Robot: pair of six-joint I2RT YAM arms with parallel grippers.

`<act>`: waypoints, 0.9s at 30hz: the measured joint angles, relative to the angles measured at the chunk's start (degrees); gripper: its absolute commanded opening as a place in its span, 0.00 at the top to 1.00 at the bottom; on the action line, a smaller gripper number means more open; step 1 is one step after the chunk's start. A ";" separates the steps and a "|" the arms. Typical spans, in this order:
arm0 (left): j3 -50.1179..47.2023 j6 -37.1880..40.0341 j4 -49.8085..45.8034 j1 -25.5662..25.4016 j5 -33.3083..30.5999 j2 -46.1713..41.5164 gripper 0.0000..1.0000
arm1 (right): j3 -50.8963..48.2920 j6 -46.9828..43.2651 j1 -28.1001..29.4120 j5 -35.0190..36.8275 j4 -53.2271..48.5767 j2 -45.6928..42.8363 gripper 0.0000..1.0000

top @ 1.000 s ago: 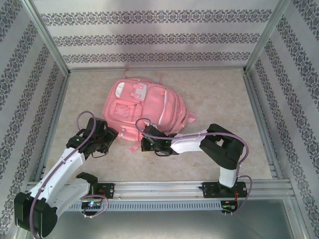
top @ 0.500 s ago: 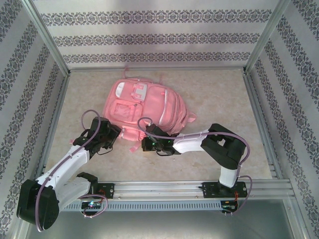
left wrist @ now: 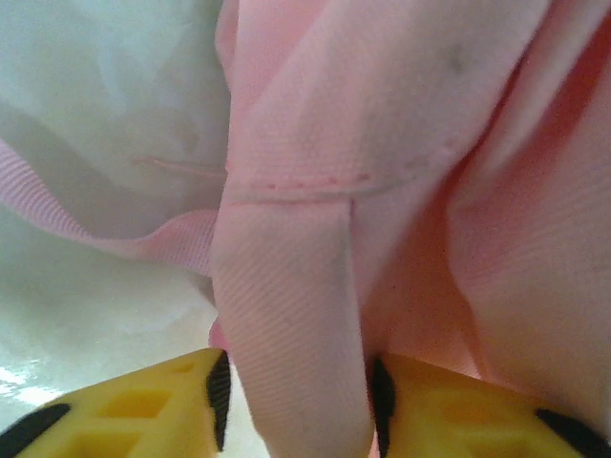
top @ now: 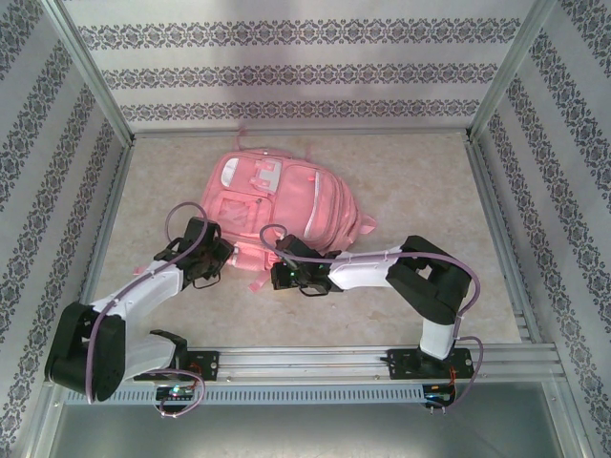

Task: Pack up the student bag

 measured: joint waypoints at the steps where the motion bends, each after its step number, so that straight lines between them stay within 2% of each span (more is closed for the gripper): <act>1: 0.42 0.37 0.26 0.00 0.02 0.66 0.74 | 0.57 -0.87 0.02 0.26 -1.01 0.00 1.00; 5: 1.70 1.68 0.59 0.02 -0.42 1.86 0.91 | 2.45 -4.13 0.50 1.64 -4.22 0.00 1.00; 8: 1.81 2.40 0.70 0.04 -0.48 1.84 0.96 | 3.19 -6.05 0.79 2.86 -5.86 -0.02 1.00; 27: 2.34 4.17 0.22 1.20 0.59 1.81 0.98 | 0.07 -11.96 -0.15 3.93 -7.91 -4.26 0.98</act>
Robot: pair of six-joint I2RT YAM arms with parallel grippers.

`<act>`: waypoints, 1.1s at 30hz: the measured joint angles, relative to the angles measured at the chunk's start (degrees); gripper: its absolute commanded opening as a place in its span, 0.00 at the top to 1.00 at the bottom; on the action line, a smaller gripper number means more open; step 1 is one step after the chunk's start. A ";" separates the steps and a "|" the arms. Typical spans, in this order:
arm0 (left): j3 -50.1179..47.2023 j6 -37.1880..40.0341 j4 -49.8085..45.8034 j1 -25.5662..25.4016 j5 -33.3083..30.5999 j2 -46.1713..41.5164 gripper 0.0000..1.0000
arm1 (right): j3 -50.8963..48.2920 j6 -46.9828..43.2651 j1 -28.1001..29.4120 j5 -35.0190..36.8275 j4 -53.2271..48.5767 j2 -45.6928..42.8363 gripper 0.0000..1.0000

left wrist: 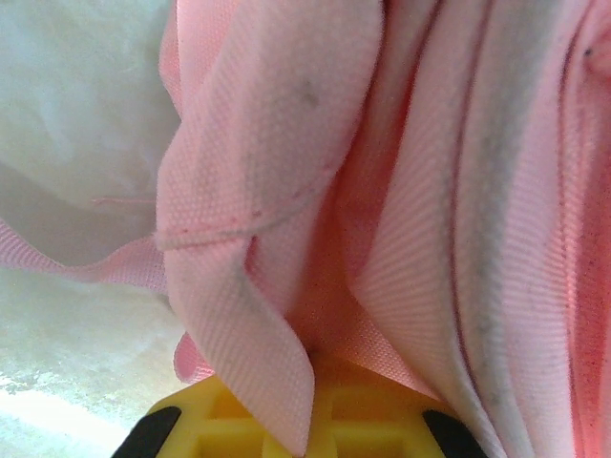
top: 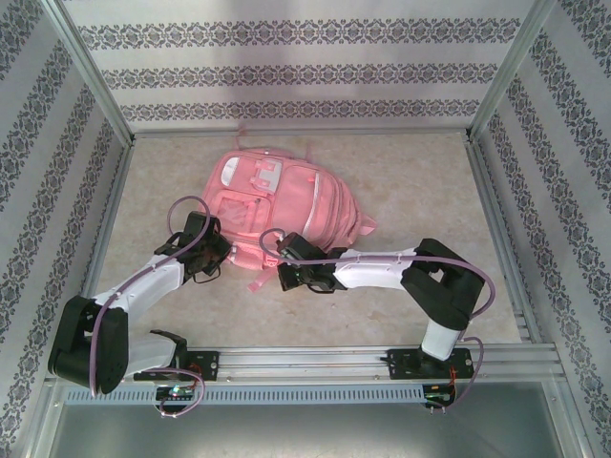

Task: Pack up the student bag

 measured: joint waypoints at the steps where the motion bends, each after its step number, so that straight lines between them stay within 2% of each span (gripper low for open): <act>1: 0.00 0.00 0.00 0.02 0.07 0.00 0.98 | -0.07 -0.11 -0.17 -0.72 0.15 0.02 0.97; 9: 0.11 0.00 0.02 1.09 0.13 0.24 0.98 | 1.31 0.37 -0.20 -2.71 1.18 3.37 0.90; 16: 0.11 -0.02 0.02 1.09 0.07 0.24 0.98 | 1.46 1.09 0.28 -2.43 1.51 4.07 0.80; 22: 0.11 -0.02 0.04 1.16 -0.13 0.24 0.98 | 0.96 2.10 0.94 -1.81 1.60 4.07 0.78; 25: 0.11 -0.02 0.04 1.16 -0.13 0.24 0.98 | 0.74 2.25 1.05 -1.53 1.86 4.04 0.82; 30: 0.11 -0.02 0.04 1.18 -0.13 0.24 0.98 | 0.63 2.51 1.05 -0.94 1.92 3.89 0.98; 33: 0.11 -0.02 0.04 1.27 -0.15 0.24 0.98 | 0.63 2.62 1.05 -0.94 1.73 3.78 1.00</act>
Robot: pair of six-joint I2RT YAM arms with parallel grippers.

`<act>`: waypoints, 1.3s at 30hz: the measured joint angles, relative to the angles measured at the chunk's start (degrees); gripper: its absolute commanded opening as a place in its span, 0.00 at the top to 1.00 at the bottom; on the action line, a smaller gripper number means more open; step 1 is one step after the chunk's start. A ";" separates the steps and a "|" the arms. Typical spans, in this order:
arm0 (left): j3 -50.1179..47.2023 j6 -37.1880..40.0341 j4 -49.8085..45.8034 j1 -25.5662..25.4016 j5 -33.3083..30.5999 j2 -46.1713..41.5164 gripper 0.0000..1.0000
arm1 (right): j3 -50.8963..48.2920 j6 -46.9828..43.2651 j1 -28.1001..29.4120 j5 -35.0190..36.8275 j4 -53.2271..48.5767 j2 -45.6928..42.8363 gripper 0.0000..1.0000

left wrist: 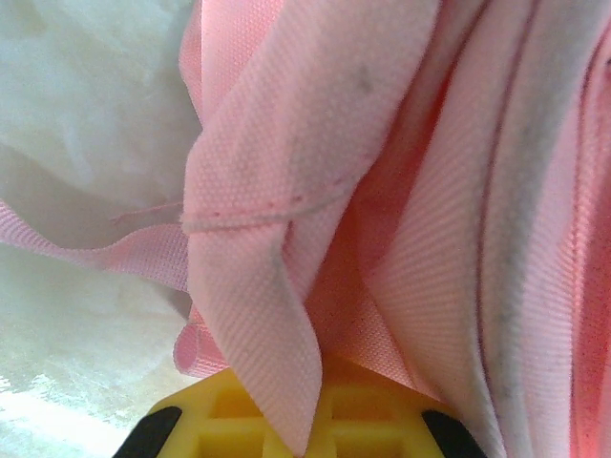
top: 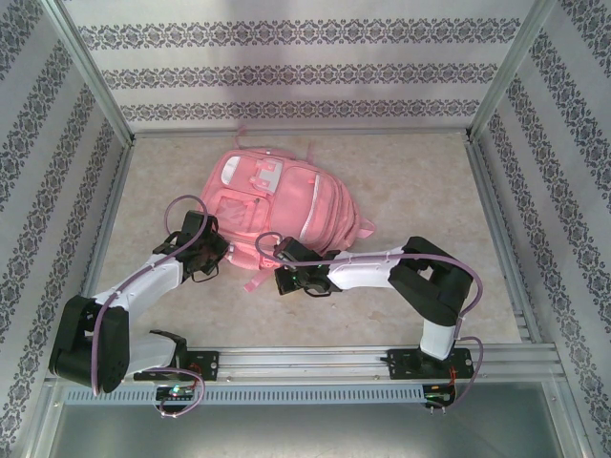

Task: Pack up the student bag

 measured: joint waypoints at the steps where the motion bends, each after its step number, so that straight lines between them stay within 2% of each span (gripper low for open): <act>1: 0.00 0.00 0.00 0.07 0.02 -0.02 0.98 | 0.00 -0.02 0.00 0.00 -0.04 -0.02 1.00; 13: 2.27 2.16 -2.89 0.20 -0.33 0.00 1.00 | -4.50 -3.15 -0.31 2.21 -2.40 -5.73 1.00; 27: 5.38 6.25 -5.79 0.22 -0.63 0.85 1.00 | -15.02 -7.30 -7.32 4.00 -5.55 -18.51 1.00; 32: 8.15 9.64 -7.26 0.70 -0.33 3.28 0.98 | -15.54 -9.92 -7.63 2.40 -5.84 -20.31 1.00; 35: 13.14 13.27 -9.25 1.44 0.70 7.54 0.92 | -14.99 -11.47 -7.04 0.48 -6.45 -20.94 1.00; 39: 22.32 19.37 -10.97 2.47 2.62 15.06 0.54 | -10.49 -12.55 -4.11 -1.33 -9.75 -19.82 1.00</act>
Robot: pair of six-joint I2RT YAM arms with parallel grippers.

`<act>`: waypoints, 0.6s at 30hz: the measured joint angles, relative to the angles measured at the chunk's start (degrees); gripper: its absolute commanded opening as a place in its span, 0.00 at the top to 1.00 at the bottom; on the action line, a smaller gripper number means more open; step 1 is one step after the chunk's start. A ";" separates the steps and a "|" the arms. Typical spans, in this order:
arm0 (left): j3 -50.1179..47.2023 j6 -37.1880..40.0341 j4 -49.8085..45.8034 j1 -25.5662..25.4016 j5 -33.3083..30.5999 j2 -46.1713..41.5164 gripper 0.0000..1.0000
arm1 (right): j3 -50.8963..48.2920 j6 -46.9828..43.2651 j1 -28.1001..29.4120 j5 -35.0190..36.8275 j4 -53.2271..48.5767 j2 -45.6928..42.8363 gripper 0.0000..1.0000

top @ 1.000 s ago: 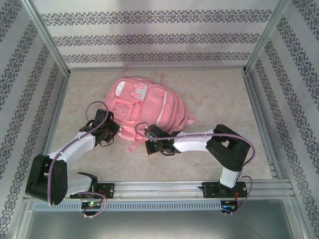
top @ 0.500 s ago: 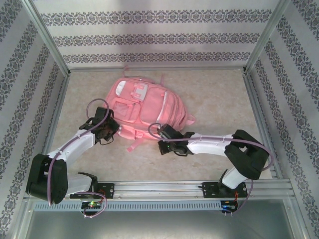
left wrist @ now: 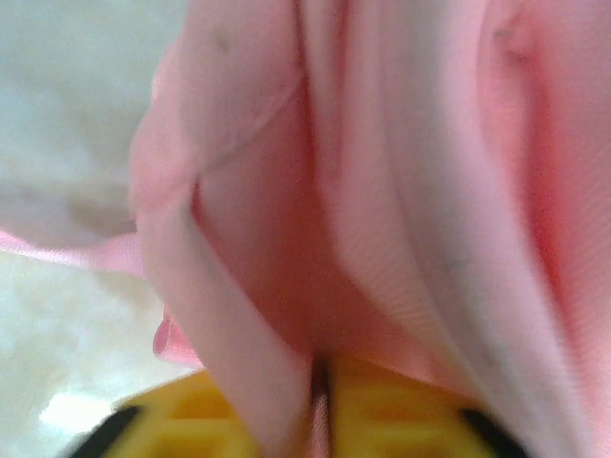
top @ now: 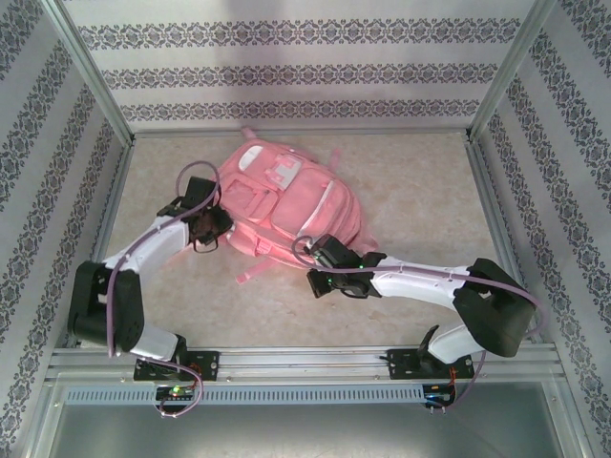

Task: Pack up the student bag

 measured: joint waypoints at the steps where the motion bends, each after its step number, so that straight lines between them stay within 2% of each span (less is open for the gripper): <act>1: 2.56 1.27 -0.50 0.31 0.70 1.88 0.48 | 1.84 -0.07 1.03 -0.39 -0.79 1.07 1.00; 4: 9.88 4.37 -1.84 0.61 3.19 6.82 0.43 | 7.17 0.46 3.56 -2.16 -1.75 5.35 1.00; 8: 10.21 5.40 -1.86 0.74 7.17 5.03 0.43 | 13.03 3.17 4.50 -4.57 -1.49 10.91 1.00; 12: 4.61 3.74 -1.55 1.46 10.34 -2.45 0.45 | 16.06 6.27 4.74 -6.29 -1.38 14.25 1.00; 18: -10.73 -6.10 6.64 0.98 16.04 -11.72 0.48 | 16.41 9.33 4.70 -7.08 -1.07 14.95 1.00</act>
